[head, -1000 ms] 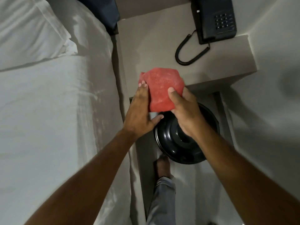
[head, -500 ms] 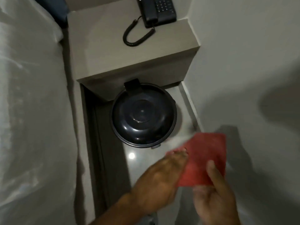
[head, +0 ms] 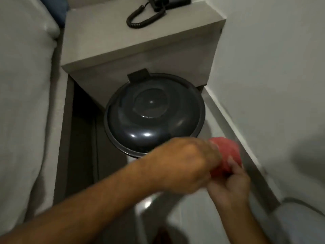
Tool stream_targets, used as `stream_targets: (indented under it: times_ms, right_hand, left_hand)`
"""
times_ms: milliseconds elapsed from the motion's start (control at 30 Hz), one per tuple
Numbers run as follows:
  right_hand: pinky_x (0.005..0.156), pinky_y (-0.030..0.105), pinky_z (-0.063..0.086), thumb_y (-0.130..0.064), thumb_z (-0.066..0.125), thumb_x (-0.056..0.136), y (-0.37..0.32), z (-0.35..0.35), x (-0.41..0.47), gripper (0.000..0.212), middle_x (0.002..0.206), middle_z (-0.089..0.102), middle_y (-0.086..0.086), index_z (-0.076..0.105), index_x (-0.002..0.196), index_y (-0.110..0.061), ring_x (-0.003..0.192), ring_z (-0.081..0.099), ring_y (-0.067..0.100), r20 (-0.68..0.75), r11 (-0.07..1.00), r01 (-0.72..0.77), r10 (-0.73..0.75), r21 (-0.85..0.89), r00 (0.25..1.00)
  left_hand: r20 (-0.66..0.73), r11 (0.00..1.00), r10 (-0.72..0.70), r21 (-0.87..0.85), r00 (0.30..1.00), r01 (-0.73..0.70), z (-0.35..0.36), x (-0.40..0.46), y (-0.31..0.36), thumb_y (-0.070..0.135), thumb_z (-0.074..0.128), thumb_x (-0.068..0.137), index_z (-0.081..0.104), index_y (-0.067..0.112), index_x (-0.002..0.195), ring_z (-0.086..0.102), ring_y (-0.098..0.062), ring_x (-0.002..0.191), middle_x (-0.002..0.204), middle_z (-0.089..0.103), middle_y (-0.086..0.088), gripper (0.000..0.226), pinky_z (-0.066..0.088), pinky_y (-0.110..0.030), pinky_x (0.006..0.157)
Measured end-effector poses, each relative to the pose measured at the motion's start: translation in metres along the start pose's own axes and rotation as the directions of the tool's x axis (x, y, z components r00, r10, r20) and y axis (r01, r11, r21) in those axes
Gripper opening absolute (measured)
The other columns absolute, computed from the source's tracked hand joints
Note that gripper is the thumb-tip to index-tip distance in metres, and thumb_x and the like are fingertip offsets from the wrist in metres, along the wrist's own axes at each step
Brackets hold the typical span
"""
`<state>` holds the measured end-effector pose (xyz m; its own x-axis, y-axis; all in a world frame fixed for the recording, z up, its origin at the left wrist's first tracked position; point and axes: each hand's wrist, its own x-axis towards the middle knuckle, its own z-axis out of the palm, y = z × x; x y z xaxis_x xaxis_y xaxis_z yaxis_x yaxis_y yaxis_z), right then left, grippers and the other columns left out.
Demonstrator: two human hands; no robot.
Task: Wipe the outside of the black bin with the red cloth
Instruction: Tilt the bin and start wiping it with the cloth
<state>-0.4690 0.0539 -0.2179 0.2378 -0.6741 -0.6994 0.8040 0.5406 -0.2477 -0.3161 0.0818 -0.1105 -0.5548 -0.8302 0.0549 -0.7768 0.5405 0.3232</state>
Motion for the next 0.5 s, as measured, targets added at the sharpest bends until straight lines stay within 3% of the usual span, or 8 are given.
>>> stream_targets:
  times_ms: [33, 67, 133, 200, 267, 400, 500]
  right_hand:
    - [0.096, 0.052, 0.052, -0.022, 0.051, 0.095, 0.001, -0.006, 0.011, 0.039, 0.113, 0.074, 0.026, 0.064, 0.122, 0.003, 0.102, 0.073, 0.035, 0.002, 1.0, 0.015, -0.015, 0.008, 1.0]
    - [0.096, 0.054, 0.048, -0.023, 0.046, 0.1, 0.0, -0.011, 0.019, 0.036, 0.113, 0.075, 0.024, 0.059, 0.124, 0.0, 0.102, 0.073, 0.035, 0.01, 1.0, 0.029, -0.029, -0.008, 1.0]
    - [0.086, 0.053, 0.05, -0.024, 0.043, 0.103, -0.005, -0.021, 0.027, 0.026, 0.1, 0.08, 0.016, 0.06, 0.114, -0.008, 0.089, 0.077, 0.03, 0.054, 0.997, 0.058, -0.056, -0.042, 0.997]
    - [0.082, 0.053, 0.052, -0.029, 0.049, 0.101, -0.01, -0.032, 0.023, 0.019, 0.11, 0.075, 0.014, 0.06, 0.11, -0.017, 0.096, 0.074, 0.032, 0.052, 0.996, 0.057, -0.054, -0.064, 0.997]
    - [0.081, 0.054, 0.057, -0.037, 0.059, 0.096, -0.014, -0.046, 0.018, 0.023, 0.116, 0.073, 0.013, 0.064, 0.113, -0.022, 0.105, 0.071, 0.035, 0.025, 0.995, 0.065, -0.063, -0.077, 0.998]
    - [0.073, 0.053, 0.061, -0.034, 0.069, 0.09, -0.013, -0.054, 0.026, 0.044, 0.12, 0.073, 0.013, 0.058, 0.131, -0.025, 0.104, 0.072, 0.035, -0.009, 0.993, 0.054, -0.055, -0.104, 0.998]
    - [0.09, 0.06, 0.052, -0.038, 0.069, 0.089, -0.007, -0.047, 0.033, 0.058, 0.131, 0.063, 0.013, 0.048, 0.142, -0.025, 0.115, 0.063, 0.036, -0.045, 0.995, 0.045, -0.049, -0.085, 0.998]
  left_hand:
    - [-0.105, 0.993, 0.006, 0.119, 0.994, 0.006, -0.003, -0.003, -0.009, 0.014, 0.058, 0.082, 0.064, -0.001, 0.124, 0.063, -0.037, 0.118, 0.126, 0.067, -0.023, 0.045, 0.045, -0.045, 0.106]
    - [-0.177, 0.968, -0.01, 0.245, 0.984, 0.054, -0.005, -0.008, -0.018, 0.017, 0.061, 0.082, 0.057, -0.004, 0.133, 0.052, -0.038, 0.132, 0.139, 0.057, -0.027, 0.055, 0.036, -0.045, 0.115]
    - [-0.132, 0.917, -0.196, 0.326, 0.972, 0.23, -0.006, -0.019, -0.029, 0.036, 0.057, 0.089, 0.032, -0.005, 0.15, 0.02, -0.038, 0.151, 0.16, 0.026, -0.029, 0.077, 0.02, -0.051, 0.122]
    - [-0.028, 0.851, -0.399, 0.362, 0.917, 0.381, -0.006, -0.029, -0.039, 0.065, 0.045, 0.088, 0.011, -0.003, 0.155, -0.005, -0.037, 0.153, 0.165, 0.001, -0.027, 0.101, 0.007, -0.052, 0.124]
    - [0.028, 0.809, -0.466, 0.417, 0.884, 0.413, -0.003, -0.034, -0.045, 0.079, 0.04, 0.079, 0.007, -0.002, 0.156, -0.007, -0.039, 0.153, 0.165, -0.002, -0.027, 0.116, 0.007, -0.054, 0.123]
    - [0.038, 0.806, -0.469, 0.428, 0.883, 0.409, 0.0, -0.034, -0.06, 0.065, 0.049, 0.071, 0.018, -0.004, 0.153, 0.011, -0.042, 0.152, 0.162, 0.017, -0.028, 0.111, 0.021, -0.058, 0.12]
    - [0.022, 0.83, -0.458, 0.369, 0.889, 0.418, -0.011, -0.031, -0.069, 0.054, 0.059, 0.069, 0.017, -0.006, 0.153, 0.01, -0.039, 0.152, 0.163, 0.015, -0.027, 0.112, 0.018, -0.054, 0.122]
